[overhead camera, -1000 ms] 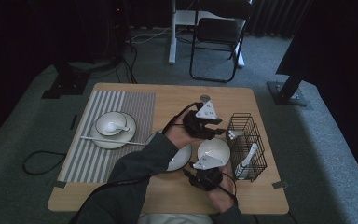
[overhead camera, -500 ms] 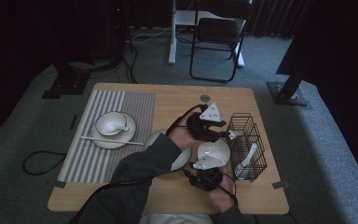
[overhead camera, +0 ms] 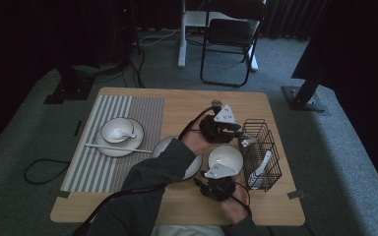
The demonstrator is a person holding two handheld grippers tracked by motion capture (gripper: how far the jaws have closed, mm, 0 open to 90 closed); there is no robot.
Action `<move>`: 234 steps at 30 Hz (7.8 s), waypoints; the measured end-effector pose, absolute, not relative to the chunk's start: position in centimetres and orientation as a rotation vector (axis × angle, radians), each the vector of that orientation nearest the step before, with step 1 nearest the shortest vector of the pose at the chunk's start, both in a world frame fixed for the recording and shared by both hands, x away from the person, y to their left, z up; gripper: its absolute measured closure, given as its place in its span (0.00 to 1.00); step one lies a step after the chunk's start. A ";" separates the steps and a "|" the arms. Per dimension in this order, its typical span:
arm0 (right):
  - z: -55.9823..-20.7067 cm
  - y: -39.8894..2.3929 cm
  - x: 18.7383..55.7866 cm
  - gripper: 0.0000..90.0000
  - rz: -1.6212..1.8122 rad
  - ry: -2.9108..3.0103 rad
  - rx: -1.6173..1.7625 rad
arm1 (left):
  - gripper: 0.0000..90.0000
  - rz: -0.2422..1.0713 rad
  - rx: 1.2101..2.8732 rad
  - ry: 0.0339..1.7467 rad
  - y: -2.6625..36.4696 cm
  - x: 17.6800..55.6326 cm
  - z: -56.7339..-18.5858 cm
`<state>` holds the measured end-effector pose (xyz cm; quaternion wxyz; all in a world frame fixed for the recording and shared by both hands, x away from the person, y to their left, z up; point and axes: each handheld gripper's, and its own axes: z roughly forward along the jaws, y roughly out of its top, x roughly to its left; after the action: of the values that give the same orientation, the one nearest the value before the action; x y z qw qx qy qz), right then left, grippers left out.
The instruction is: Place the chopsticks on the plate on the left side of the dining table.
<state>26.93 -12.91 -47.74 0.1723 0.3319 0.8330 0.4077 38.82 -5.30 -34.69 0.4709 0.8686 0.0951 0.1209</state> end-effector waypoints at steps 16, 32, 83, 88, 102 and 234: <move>-47.9 -13.2 26.9 0.69 1.155 2.365 0.946 | 0.84 0.256 2.182 0.328 -7.9 41.2 -36.8; -48.1 -13.4 27.0 0.69 1.154 2.365 0.949 | 0.90 0.237 2.192 0.385 -8.9 42.3 -37.7; -48.1 -13.1 27.0 0.69 1.159 2.370 0.948 | 0.94 0.301 2.092 0.296 -5.0 40.4 -32.1; -48.1 -13.1 27.1 0.69 1.158 2.371 0.939 | 0.94 0.302 2.083 0.289 -4.0 40.1 -31.5; -47.9 -12.9 27.2 0.68 1.154 2.379 0.924 | 0.94 0.286 2.029 0.330 0.7 40.0 -30.5; -44.0 -0.2 37.9 0.91 0.962 2.517 0.486 | 0.87 0.379 1.922 0.714 25.0 33.9 -35.4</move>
<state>37.93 -0.23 -43.98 0.2004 0.1740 0.9006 0.3442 33.87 24.98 -35.45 0.5041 0.7961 0.2958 0.1571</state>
